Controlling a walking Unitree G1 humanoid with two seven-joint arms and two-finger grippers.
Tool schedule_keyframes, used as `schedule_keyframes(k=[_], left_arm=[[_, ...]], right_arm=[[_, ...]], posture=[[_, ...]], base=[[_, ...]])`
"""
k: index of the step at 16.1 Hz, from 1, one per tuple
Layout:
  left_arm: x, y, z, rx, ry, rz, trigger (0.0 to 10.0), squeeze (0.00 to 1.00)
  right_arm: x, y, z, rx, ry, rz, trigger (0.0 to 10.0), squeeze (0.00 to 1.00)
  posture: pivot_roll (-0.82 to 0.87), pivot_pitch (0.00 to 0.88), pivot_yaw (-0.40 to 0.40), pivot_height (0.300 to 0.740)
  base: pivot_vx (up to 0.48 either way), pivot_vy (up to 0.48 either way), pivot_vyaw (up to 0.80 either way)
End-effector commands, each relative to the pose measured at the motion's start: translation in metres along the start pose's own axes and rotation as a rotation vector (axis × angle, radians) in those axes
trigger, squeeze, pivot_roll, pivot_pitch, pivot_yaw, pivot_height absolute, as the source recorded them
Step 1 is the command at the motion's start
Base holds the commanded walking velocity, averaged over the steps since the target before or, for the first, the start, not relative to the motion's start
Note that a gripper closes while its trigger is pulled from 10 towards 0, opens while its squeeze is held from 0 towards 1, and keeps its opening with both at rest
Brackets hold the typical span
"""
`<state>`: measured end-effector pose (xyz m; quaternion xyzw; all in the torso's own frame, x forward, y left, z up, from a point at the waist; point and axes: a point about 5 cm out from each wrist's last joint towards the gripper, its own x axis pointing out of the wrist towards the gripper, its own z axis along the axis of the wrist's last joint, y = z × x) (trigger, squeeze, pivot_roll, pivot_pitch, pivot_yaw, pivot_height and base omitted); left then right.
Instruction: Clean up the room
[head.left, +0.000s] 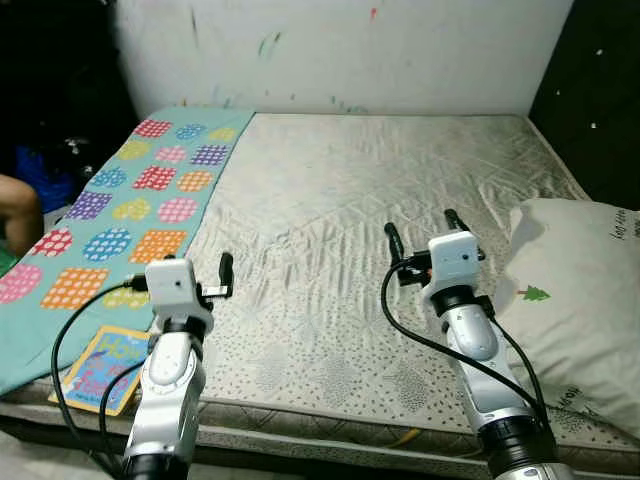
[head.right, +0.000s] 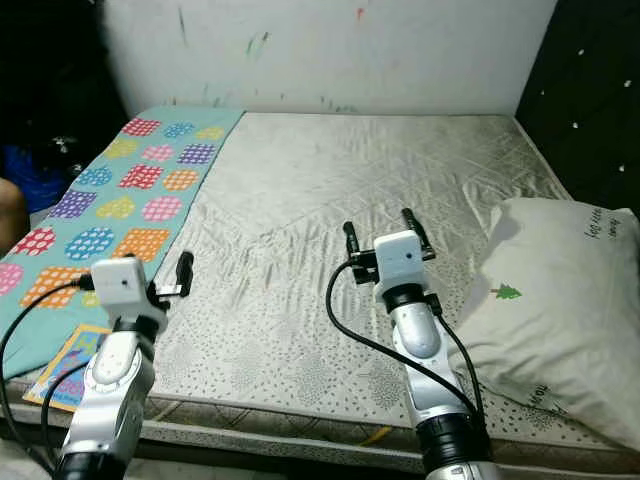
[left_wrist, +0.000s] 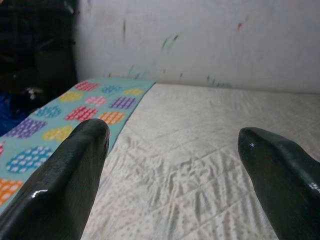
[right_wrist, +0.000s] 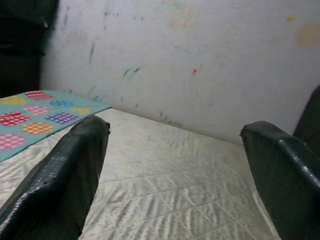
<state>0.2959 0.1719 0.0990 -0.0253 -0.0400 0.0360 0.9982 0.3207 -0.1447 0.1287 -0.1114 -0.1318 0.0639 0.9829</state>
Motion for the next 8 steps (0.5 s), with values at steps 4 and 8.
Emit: schedule_keyframes(k=[4, 8], left_arm=[[0.0047, 0.0063, 0.0009, 0.009, -0.006, 0.011, 10.0, 0.00], [-0.0017, 0.0071, -0.0047, -0.001, 0.009, 0.021, 10.0, 0.00]], right_arm=[[0.0111, 0.0028, 0.0093, 0.004, -0.037, -0.002, 10.0, 0.00], [0.0047, 0.0037, 0.0062, -0.003, -0.029, 0.008, 10.0, 0.00]], posture=[[-0.08, 0.000, 0.068, 0.740], [-0.08, 0.000, 0.064, 0.740]], base=[[0.000, 0.000, 0.00], [0.000, 0.000, 0.00]])
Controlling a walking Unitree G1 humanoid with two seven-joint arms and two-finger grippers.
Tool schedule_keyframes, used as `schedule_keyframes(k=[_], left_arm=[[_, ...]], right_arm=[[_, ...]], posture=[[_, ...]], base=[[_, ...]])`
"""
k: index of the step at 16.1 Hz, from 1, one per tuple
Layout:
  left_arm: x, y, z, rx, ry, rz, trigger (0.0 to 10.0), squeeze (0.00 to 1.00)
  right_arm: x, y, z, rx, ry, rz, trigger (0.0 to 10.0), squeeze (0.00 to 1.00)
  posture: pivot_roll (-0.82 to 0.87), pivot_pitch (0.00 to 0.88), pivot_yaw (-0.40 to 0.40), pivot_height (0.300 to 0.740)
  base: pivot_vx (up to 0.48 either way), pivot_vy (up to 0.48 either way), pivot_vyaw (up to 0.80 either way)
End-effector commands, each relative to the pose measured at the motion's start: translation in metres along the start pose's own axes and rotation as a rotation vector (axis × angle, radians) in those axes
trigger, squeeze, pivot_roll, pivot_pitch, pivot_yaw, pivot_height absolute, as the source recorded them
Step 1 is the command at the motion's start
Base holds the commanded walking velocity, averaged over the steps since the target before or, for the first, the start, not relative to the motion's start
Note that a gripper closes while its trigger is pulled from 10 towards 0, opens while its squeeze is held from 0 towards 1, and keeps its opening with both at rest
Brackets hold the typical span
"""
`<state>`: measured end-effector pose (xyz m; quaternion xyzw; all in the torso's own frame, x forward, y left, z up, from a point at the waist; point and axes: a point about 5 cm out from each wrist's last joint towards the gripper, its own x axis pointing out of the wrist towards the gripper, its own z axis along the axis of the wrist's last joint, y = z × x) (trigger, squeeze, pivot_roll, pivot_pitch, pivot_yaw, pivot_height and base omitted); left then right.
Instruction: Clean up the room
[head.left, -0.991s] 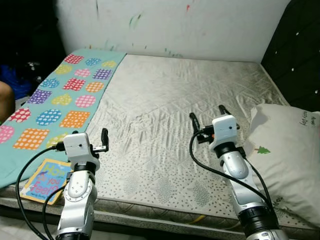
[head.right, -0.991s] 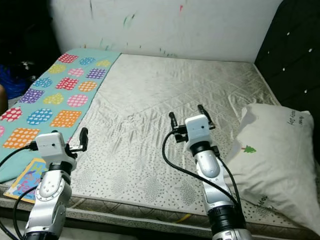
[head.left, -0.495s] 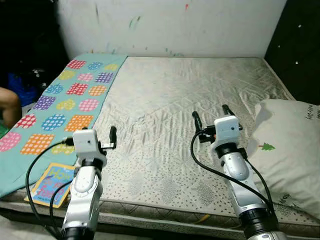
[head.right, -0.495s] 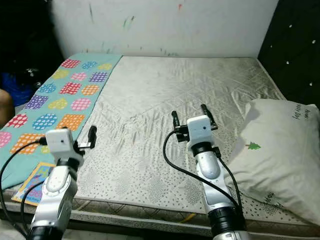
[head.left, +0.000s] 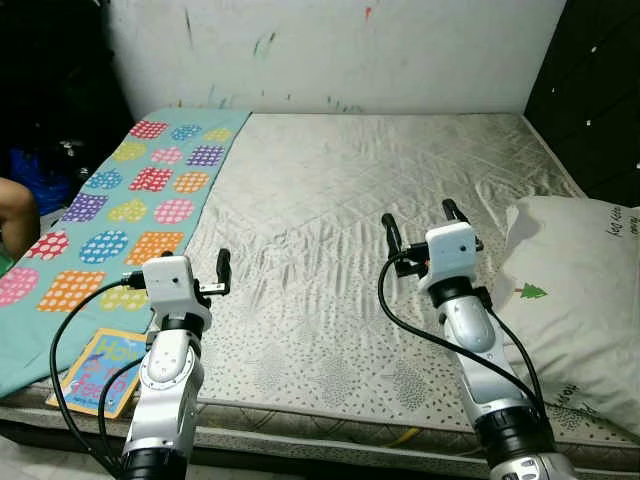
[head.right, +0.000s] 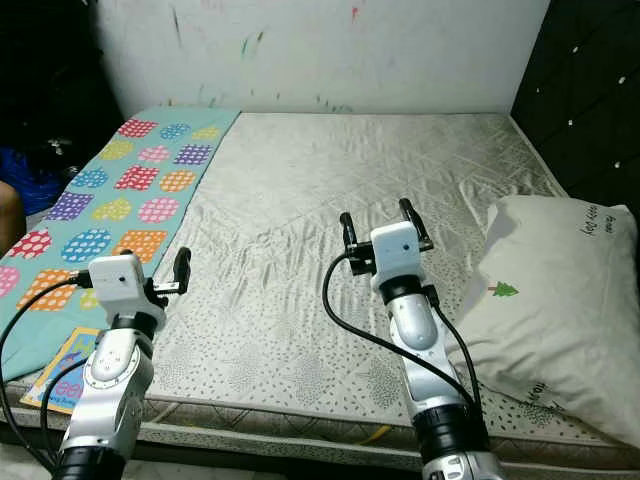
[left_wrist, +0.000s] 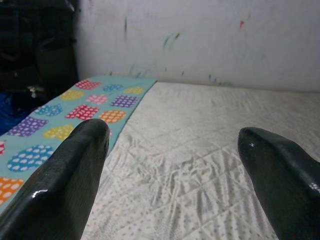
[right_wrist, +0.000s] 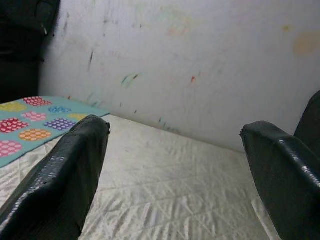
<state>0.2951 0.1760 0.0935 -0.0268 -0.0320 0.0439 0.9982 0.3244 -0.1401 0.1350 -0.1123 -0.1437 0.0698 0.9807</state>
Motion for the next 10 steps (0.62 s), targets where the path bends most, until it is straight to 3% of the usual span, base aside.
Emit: schedule_keyframes(k=[1, 6, 10], left_arm=[[-0.001, 0.002, -0.001, -0.001, -0.002, 0.003, 10.0, 0.00], [0.006, -0.008, 0.001, 0.004, 0.013, -0.067, 10.0, 0.00], [0.006, -0.009, -0.001, -0.012, 0.022, -0.061, 10.0, 0.00]], right_arm=[[-0.003, -0.002, 0.000, 0.013, 0.000, -0.017, 10.0, 0.00], [-0.019, -0.022, -0.008, 0.003, 0.033, -0.113, 10.0, 0.00], [-0.022, -0.015, -0.009, -0.005, 0.045, -0.081, 10.0, 0.00]], posture=[[-0.09, 0.000, 0.072, 0.740], [-0.14, 0.000, 0.138, 0.740], [-0.14, 0.000, 0.122, 0.740]], base=[[0.000, 0.000, 0.00], [0.000, 0.000, 0.00], [0.000, 0.000, 0.00]])
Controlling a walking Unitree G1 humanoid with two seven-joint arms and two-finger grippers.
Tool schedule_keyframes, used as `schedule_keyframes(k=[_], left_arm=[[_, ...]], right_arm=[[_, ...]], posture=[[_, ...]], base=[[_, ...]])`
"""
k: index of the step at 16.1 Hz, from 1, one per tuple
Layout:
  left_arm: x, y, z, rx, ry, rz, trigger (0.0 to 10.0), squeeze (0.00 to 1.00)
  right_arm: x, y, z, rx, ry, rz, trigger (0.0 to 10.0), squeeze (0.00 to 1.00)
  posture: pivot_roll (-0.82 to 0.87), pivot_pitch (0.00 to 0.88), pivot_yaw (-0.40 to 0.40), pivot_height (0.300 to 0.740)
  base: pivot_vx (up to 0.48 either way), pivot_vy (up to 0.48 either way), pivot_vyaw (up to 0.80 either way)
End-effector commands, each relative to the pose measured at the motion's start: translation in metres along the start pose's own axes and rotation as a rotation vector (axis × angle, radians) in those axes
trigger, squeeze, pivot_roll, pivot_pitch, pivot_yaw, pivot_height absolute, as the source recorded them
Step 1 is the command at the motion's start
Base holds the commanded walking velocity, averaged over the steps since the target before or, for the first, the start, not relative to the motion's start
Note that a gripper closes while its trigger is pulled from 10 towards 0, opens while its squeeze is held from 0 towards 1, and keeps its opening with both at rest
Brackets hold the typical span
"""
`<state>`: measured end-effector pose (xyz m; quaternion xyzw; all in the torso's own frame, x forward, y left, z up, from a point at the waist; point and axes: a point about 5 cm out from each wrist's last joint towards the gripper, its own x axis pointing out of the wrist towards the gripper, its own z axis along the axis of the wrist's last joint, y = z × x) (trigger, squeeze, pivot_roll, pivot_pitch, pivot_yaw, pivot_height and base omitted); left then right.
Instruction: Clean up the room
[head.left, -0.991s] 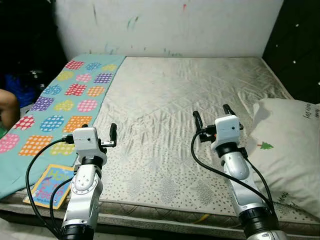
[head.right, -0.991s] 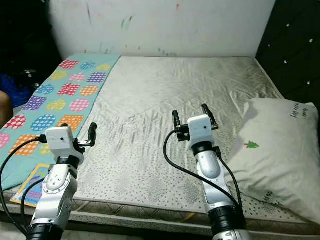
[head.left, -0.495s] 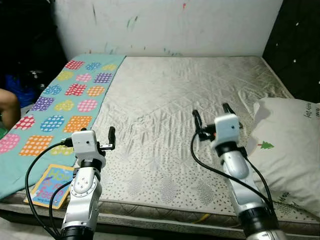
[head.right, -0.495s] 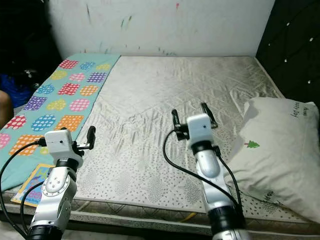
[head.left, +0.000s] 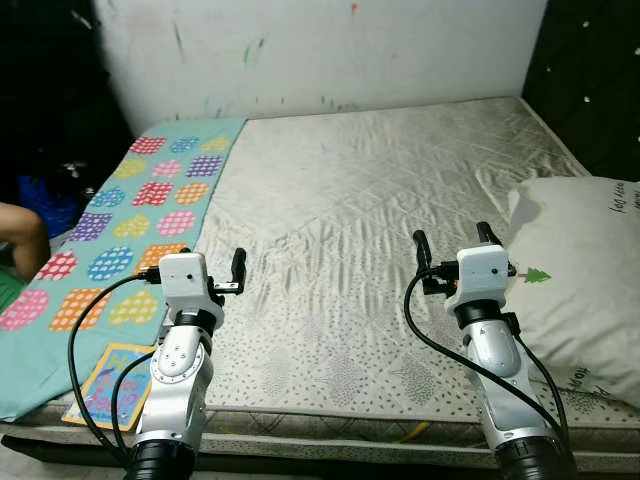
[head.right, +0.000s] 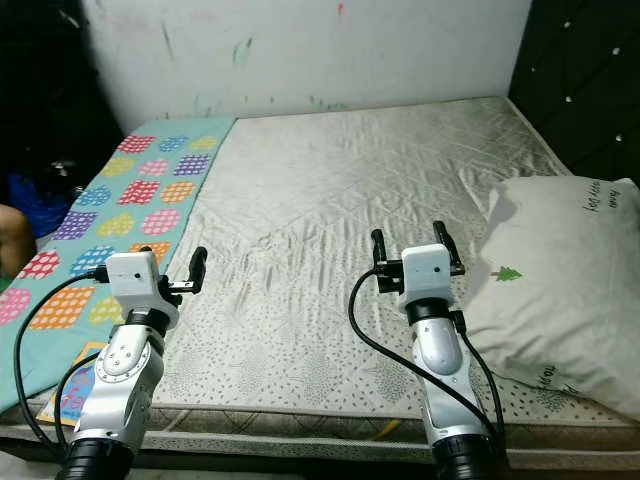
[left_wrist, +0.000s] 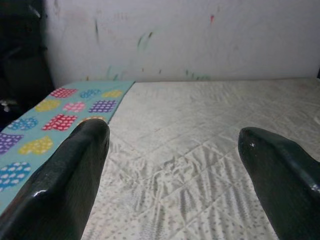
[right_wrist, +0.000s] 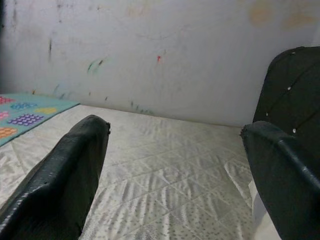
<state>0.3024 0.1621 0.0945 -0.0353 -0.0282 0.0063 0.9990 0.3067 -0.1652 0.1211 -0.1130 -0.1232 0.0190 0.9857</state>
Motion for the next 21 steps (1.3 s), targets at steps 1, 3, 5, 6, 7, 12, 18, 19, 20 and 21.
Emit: schedule_keyframes(k=[1, 3, 5, 6, 7, 12, 18, 19, 20, 21], left_arm=[[-0.004, 0.005, -0.002, -0.002, 0.009, 0.031, 10.0, 0.00], [-0.008, 0.007, -0.003, -0.012, 0.004, 0.063, 10.0, 0.00], [-0.015, 0.013, -0.004, -0.013, -0.001, 0.103, 10.0, 0.00], [-0.017, 0.015, -0.004, -0.012, -0.002, 0.112, 10.0, 0.00], [-0.021, 0.020, -0.004, -0.007, -0.006, 0.134, 10.0, 0.00], [-0.033, 0.033, -0.002, 0.009, -0.010, 0.195, 10.0, 0.00], [-0.042, 0.032, -0.003, 0.008, -0.003, 0.214, 10.0, 0.00], [-0.041, 0.033, -0.003, 0.012, 0.000, 0.213, 10.0, 0.00], [-0.041, 0.034, -0.003, 0.015, 0.003, 0.212, 10.0, 0.00], [-0.040, 0.035, -0.003, 0.016, 0.005, 0.212, 10.0, 0.00]], right_arm=[[0.006, 0.010, 0.005, 0.000, -0.010, 0.051, 10.0, 0.00], [0.012, 0.014, 0.007, 0.002, -0.012, 0.087, 10.0, 0.00], [0.018, 0.021, 0.008, -0.001, -0.012, 0.133, 10.0, 0.00], [0.019, 0.023, 0.008, 0.000, -0.010, 0.144, 10.0, 0.00], [0.022, 0.030, 0.009, 0.009, -0.008, 0.166, 10.0, 0.00], [0.023, 0.050, 0.009, 0.036, -0.009, 0.243, 10.0, 0.00], [0.032, 0.052, 0.011, 0.058, -0.017, 0.242, 10.0, 0.00], [0.031, 0.052, 0.011, 0.059, -0.017, 0.239, 10.0, 0.00], [0.030, 0.050, 0.009, 0.065, -0.010, 0.232, 10.0, 0.00], [0.028, 0.049, 0.006, 0.067, -0.003, 0.229, 10.0, 0.00]], posture=[[-0.11, 0.000, 0.093, 0.740], [-0.07, 0.000, 0.056, 0.740], [-0.03, 0.000, 0.023, 0.740], [-0.02, 0.000, 0.016, 0.740], [0.01, 0.000, -0.002, 0.740], [0.07, 0.000, -0.051, 0.740], [0.10, 0.000, -0.057, 0.740], [0.09, 0.000, -0.053, 0.740], [0.09, 0.000, -0.051, 0.740], [0.08, 0.000, -0.047, 0.740]], base=[[0.000, 0.000, 0.00], [0.000, 0.000, 0.00], [0.000, 0.000, 0.00], [0.000, 0.000, 0.00], [0.000, 0.000, 0.00], [0.000, 0.000, 0.00], [0.000, 0.000, 0.00], [0.000, 0.000, 0.00], [0.000, 0.000, 0.00], [0.000, 0.000, 0.00]])
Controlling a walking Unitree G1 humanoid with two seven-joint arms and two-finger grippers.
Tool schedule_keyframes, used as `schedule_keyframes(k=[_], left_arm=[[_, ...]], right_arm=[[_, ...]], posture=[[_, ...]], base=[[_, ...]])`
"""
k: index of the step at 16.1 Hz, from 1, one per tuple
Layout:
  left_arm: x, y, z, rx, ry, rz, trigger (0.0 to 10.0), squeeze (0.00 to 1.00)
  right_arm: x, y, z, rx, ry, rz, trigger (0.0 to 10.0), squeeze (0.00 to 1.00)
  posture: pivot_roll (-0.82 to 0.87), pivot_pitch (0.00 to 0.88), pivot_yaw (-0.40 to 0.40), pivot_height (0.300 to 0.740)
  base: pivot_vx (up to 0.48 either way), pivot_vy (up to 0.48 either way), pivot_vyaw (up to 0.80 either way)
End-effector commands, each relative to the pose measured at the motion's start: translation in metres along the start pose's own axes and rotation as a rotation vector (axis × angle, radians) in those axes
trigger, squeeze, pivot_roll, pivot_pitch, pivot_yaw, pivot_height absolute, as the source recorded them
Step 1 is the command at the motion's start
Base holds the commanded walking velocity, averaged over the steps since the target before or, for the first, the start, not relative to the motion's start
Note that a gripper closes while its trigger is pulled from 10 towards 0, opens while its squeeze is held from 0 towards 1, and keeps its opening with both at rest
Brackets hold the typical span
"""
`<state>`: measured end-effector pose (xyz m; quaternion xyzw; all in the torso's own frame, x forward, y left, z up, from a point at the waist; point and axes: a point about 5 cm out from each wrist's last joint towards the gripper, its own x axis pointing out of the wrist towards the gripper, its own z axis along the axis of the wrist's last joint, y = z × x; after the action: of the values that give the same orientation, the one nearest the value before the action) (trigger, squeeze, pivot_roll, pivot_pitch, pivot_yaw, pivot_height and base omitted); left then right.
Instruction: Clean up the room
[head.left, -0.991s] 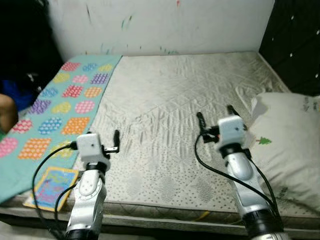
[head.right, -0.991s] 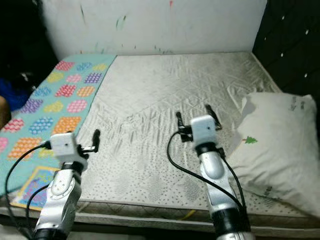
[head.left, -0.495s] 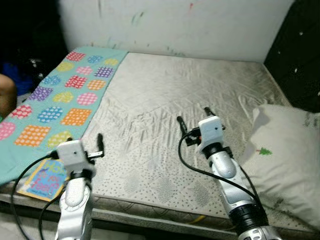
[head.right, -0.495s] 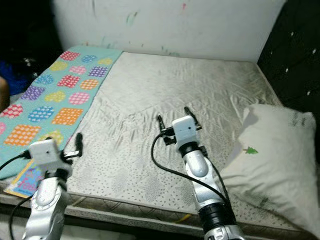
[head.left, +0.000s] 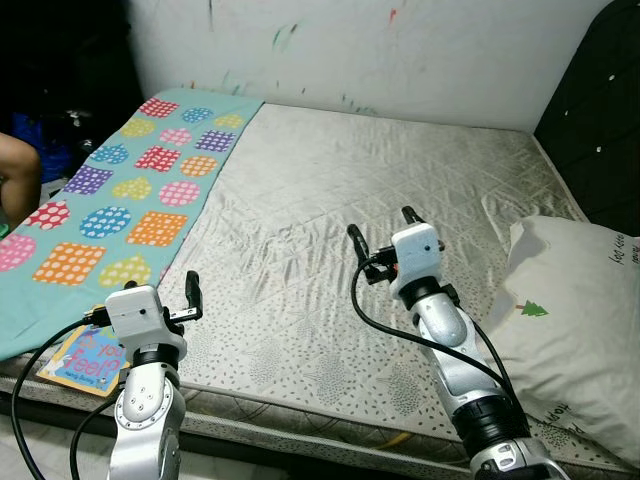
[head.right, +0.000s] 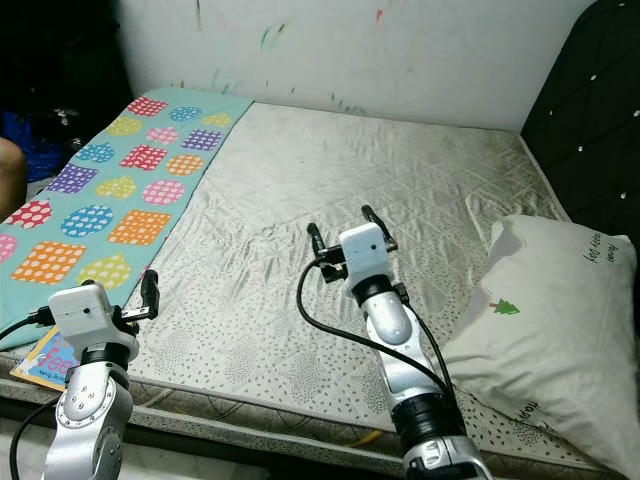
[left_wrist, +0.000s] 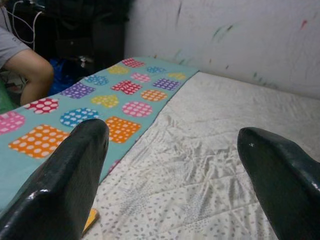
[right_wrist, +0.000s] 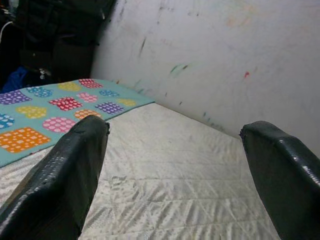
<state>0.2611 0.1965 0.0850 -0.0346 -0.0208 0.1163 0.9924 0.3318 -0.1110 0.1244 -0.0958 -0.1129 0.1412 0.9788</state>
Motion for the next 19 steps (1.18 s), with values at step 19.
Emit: schedule_keyframes(k=[19], left_arm=[[0.011, -0.019, 0.001, -0.017, 0.016, -0.099, 10.0, 0.00]], right_arm=[[-0.008, -0.023, -0.005, -0.034, 0.021, -0.104, 10.0, 0.00]], posture=[[0.00, 0.000, 0.002, 0.740]], base=[[0.000, 0.000, -0.39]])
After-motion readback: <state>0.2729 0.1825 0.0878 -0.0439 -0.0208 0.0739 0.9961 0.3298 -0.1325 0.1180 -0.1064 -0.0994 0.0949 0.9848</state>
